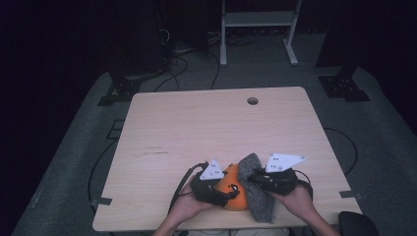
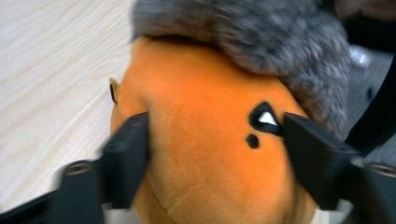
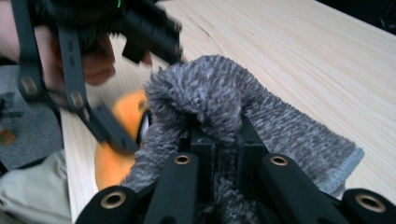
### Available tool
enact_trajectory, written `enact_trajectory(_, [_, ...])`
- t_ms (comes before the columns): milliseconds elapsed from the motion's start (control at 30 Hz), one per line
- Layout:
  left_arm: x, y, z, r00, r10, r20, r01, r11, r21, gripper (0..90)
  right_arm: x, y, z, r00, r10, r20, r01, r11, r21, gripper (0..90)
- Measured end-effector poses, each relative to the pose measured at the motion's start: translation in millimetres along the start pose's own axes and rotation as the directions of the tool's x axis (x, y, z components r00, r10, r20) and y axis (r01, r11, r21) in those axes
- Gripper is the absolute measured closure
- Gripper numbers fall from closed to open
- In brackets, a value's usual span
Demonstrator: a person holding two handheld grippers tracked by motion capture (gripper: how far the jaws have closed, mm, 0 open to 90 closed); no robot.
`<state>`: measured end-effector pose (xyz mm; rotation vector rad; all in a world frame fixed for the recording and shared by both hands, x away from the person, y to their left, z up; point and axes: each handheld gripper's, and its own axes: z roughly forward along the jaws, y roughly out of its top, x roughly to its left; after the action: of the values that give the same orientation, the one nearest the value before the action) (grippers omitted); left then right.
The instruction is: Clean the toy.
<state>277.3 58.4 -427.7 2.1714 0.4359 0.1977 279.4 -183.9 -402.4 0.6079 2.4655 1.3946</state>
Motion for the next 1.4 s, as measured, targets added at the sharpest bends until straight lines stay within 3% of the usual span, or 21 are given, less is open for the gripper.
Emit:
enact_trajectory(67, [-2.6, -1.6, -2.1, 0.9987, 0.05, -0.005, -0.05, 0.9986, 0.015, 38.2, -3.5, 7.3, 8.2, 1.0, -0.004, -0.009, 0.004, 1.0, -0.009, 80.9])
enact_trajectory(133, [0.0, -5.0, -5.8, 0.9981, 0.061, -0.002, -0.061, 0.9979, 0.021, 40.5, -9.5, 12.4, 16.4, 1.0, -0.001, -0.01, 0.001, 1.0, -0.005, 80.8])
enact_trajectory(267, [5.9, -9.6, -9.4, 0.9989, 0.044, 0.016, -0.045, 0.999, 0.01, 41.0, -19.4, 10.7, 19.1, 0.9998, 0.014, 0.012, -0.014, 0.9999, 0.002, 80.8])
enact_trajectory(433, [6.2, -8.3, -11.3, 0.9987, 0.037, 0.036, -0.037, 0.9993, -0.003, 37.1, -21.5, -5.9, 3.1, 0.9985, 0.034, 0.042, -0.034, 0.9993, 0.013, 80.7])
enact_trajectory(500, [4.7, -2.2, -13.5, 0.998, 0.017, 0.06, -0.014, 0.9993, -0.034, 27.3, -24.6, -13.9, -6.2, 0.9967, 0.07, 0.041, -0.07, 0.9975, 0.0, 80.7])
enact_trajectory(633, [1.2, 0.9, -10.6, 0.9979, 0.044, 0.047, -0.042, 0.9985, -0.033, 26.8, -32.4, -22.6, -23.2, 0.9931, 0.1, 0.06, -0.099, 0.9948, -0.022, 80.6])
enact_trajectory(833, [7.1, -1.6, -11.0, 0.9988, 0.01, 0.047, -0.008, 0.9992, -0.038, 27.0, -55.2, -44.4, -61.8, 0.9743, 0.183, 0.132, -0.175, 0.9822, -0.068, 80.4])
enact_trajectory(867, [7.1, -1.6, -11.0, 0.9988, 0.01, 0.047, -0.008, 0.9992, -0.038, 27.0, -55.2, -44.4, -61.8, 0.9743, 0.183, 0.132, -0.175, 0.9822, -0.068, 80.4])
enact_trajectory(900, [7.9, -1.5, -10.7, 0.9989, 0.005, 0.047, -0.003, 0.9992, -0.04, 27.0, -62.5, -51.7, -72.8, 0.966, 0.206, 0.156, -0.196, 0.9775, -0.077, 80.3])
enact_trajectory(1033, [9.9, -1.6, -11.0, 0.999, -0.005, 0.044, 0.007, 0.9989, -0.046, 26.8, -70.5, -59.5, -83.0, 0.9552, 0.235, 0.18, -0.222, 0.971, -0.088, 80.2])
enact_trajectory(1167, [12.2, -2.5, -13.2, 0.9994, -0.011, 0.032, 0.013, 0.9983, -0.057, 26.9, -71.4, -59.1, -86.9, 0.953, 0.234, 0.192, -0.222, 0.9715, -0.084, 80.2])
enact_trajectory(1267, [13.7, -2.4, -13.7, 0.9995, -0.013, 0.029, 0.015, 0.9978, -0.064, 27.0, -69.5, -49.2, -91.5, 0.9552, 0.185, 0.231, -0.173, 0.9823, -0.071, 80.2])
enact_trajectory(1400, [13.2, -1.3, -14.1, 0.9997, -0.003, 0.024, 0.005, 0.9973, -0.073, 26.9, -77.0, -36.3, -91.7, 0.9603, 0.154, 0.233, -0.137, 0.9869, -0.084, 79.7])
